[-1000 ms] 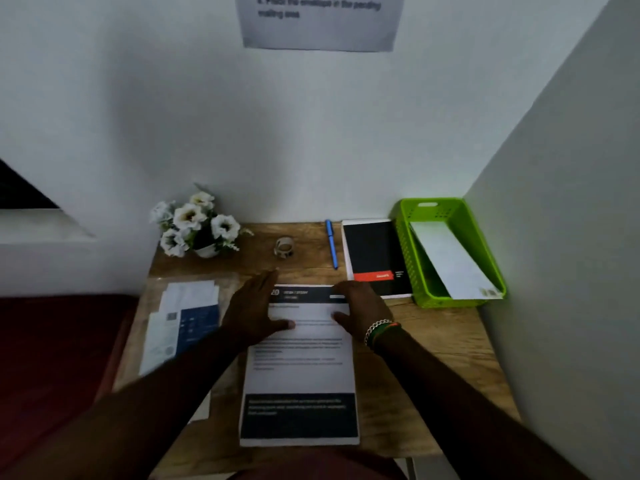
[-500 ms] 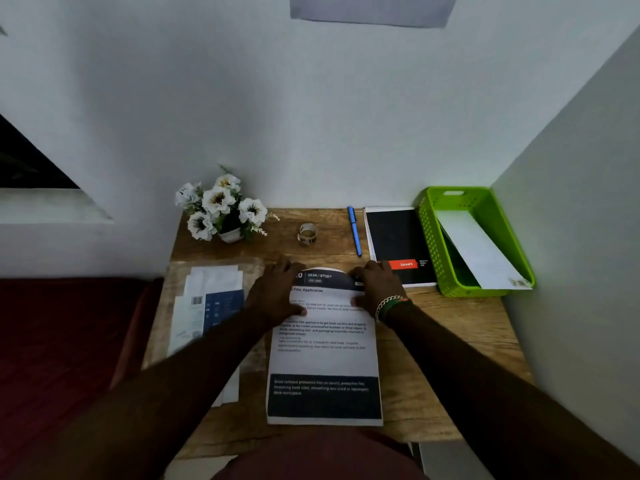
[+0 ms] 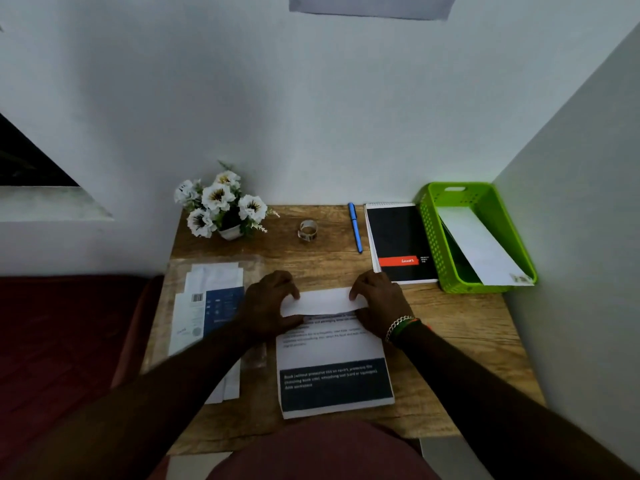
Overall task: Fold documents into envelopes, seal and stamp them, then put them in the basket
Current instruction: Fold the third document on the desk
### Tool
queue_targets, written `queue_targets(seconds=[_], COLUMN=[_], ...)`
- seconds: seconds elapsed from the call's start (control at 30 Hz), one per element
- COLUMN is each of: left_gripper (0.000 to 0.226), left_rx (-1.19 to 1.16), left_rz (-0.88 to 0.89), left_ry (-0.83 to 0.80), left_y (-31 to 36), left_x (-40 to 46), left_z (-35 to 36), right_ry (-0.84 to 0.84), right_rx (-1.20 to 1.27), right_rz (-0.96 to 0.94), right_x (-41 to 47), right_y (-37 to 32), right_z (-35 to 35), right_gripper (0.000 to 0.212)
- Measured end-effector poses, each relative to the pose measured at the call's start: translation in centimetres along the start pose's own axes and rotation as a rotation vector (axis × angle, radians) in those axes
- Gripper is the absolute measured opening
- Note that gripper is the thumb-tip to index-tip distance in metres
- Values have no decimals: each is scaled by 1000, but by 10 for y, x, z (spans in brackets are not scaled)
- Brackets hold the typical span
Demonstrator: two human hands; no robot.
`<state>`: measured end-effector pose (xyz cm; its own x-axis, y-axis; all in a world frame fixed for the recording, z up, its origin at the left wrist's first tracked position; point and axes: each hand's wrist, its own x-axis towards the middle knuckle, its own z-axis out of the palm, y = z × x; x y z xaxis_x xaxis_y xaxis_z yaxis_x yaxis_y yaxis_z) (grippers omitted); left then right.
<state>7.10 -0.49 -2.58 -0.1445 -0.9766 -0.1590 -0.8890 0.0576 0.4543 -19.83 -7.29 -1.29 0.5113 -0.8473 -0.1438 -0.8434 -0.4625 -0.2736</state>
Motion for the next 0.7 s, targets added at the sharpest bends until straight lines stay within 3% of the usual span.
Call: queue_targets(seconds=[0.07, 0.17, 0.37, 0.53, 0.7], left_gripper=[58, 56, 58, 43, 37], left_rx=[40, 69, 124, 85, 121], left_rz=[-29, -44, -120, -209, -252], left_ry=[8, 56, -88, -162, -199], left_y=[2, 11, 22, 41, 51], left_x=[-1, 1, 16, 26, 27], left_z=[3, 3, 1, -3, -3], right_ry=[-33, -46, -5, -64, -150], right_rx=[8, 16, -14, 27, 25], right_rz=[4, 6, 36, 77, 136], right_x=[-2, -4, 9, 21, 33], right_y=[2, 4, -5, -20, -25], right_z=[3, 3, 7, 10, 5], right_gripper=[37, 41, 31, 37, 30])
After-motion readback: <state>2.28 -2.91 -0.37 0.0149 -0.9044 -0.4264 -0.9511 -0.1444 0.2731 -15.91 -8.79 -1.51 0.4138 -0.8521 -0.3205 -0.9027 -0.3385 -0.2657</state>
